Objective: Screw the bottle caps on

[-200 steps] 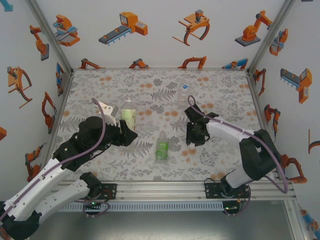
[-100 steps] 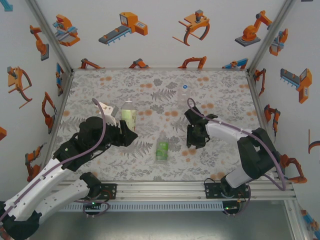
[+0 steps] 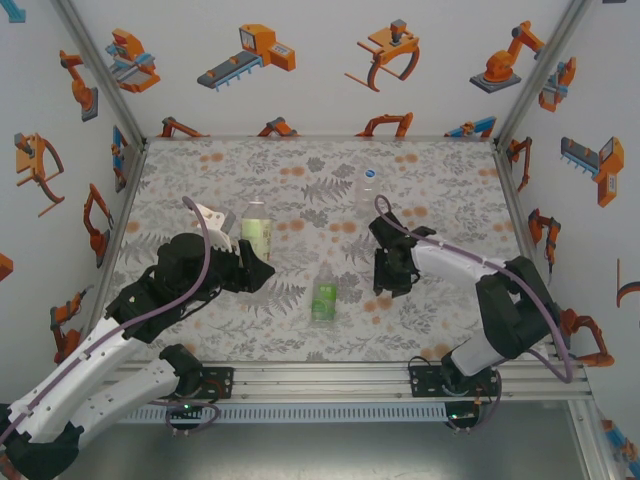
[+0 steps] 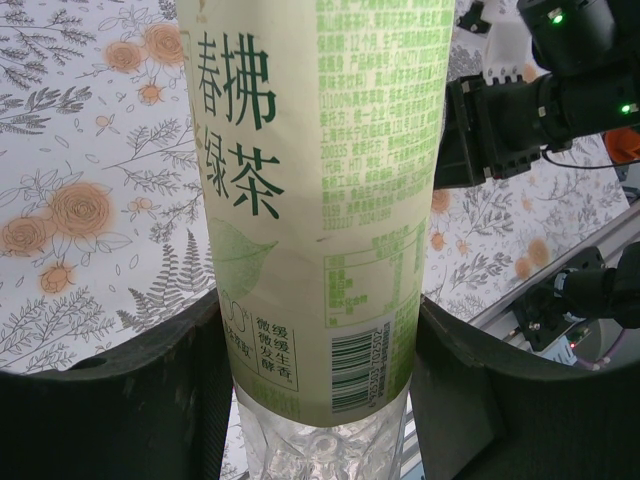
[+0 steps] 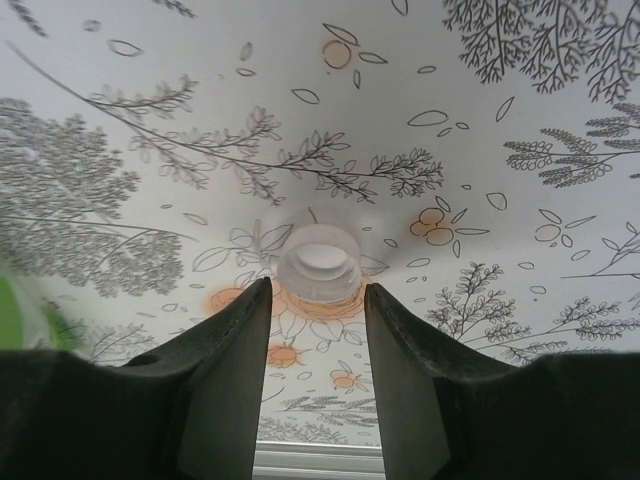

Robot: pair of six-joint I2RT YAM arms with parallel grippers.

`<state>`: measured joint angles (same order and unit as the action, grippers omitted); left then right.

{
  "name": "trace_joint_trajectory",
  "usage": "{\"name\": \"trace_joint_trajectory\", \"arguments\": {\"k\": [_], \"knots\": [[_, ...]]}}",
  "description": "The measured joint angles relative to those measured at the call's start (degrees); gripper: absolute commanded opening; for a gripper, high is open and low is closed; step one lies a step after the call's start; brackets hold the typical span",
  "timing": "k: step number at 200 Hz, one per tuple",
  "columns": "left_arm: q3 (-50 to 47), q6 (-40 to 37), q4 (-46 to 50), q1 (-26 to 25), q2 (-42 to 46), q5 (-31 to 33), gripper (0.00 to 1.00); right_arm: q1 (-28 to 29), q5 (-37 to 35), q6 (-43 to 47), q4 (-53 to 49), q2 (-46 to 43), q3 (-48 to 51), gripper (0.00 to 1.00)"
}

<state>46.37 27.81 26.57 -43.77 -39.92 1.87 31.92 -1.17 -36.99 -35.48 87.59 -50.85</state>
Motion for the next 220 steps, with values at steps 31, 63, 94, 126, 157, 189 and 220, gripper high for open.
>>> {"name": "trace_joint_trajectory", "arguments": {"k": [31,63,94,126,157,189,220], "knots": [[0.0,0.0,0.0,0.1,0.0,0.0,0.00,0.0,0.0,0.0,-0.1,-1.4,-1.9,0.42],[0.0,0.0,0.0,0.3,0.0,0.0,0.00,0.0,0.0,0.0,-0.2,-1.2,-2.1,0.42],[0.0,0.0,0.0,0.3,0.4,0.0,0.00,0.0,-0.5,0.5,-0.2,-0.4,-2.1,0.43],[0.0,0.3,0.0,0.3,0.7,0.0,0.00,0.0,-1.1,0.9,-0.1,0.7,-2.1,0.43],[0.0,0.4,0.0,0.4,0.7,0.0,0.00,0.0,-1.3,0.9,0.1,1.7,-2.1,0.43],[0.0,0.5,0.0,0.4,0.7,0.0,0.00,0.0,-1.3,0.9,0.9,2.6,-1.9,0.43],[0.0,0.5,0.0,0.7,0.7,0.0,0.00,0.0,-1.2,0.9,2.3,3.3,-0.7,0.43]]}}
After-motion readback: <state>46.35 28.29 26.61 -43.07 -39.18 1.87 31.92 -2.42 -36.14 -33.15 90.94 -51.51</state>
